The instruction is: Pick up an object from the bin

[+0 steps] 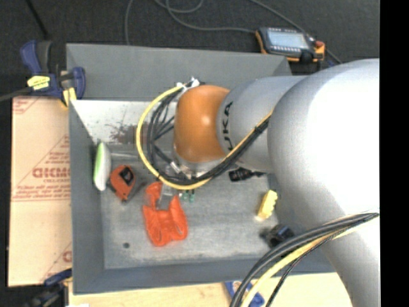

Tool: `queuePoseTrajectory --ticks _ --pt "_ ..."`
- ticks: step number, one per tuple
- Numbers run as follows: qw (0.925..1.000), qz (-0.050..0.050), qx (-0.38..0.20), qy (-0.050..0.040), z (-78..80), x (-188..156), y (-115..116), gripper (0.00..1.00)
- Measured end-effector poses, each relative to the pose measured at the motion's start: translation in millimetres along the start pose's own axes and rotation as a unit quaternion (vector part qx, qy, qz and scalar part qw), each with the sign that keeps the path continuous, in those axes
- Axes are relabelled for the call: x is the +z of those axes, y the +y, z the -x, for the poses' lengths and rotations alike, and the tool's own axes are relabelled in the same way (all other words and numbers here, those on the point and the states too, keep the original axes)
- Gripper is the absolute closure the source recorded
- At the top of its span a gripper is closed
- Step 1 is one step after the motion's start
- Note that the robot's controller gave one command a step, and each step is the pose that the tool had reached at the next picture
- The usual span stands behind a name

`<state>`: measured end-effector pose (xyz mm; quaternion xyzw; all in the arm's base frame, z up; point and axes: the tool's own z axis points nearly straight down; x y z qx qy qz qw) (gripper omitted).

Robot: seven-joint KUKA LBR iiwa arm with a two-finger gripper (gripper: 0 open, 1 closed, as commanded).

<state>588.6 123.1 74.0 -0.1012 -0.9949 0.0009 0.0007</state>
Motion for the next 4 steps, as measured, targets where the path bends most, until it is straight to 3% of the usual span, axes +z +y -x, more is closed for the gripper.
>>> queuePoseTrajectory --ticks 4 --pt "1.0000 0.002 -0.002 -0.0040 1.0 -42 0 1.00"
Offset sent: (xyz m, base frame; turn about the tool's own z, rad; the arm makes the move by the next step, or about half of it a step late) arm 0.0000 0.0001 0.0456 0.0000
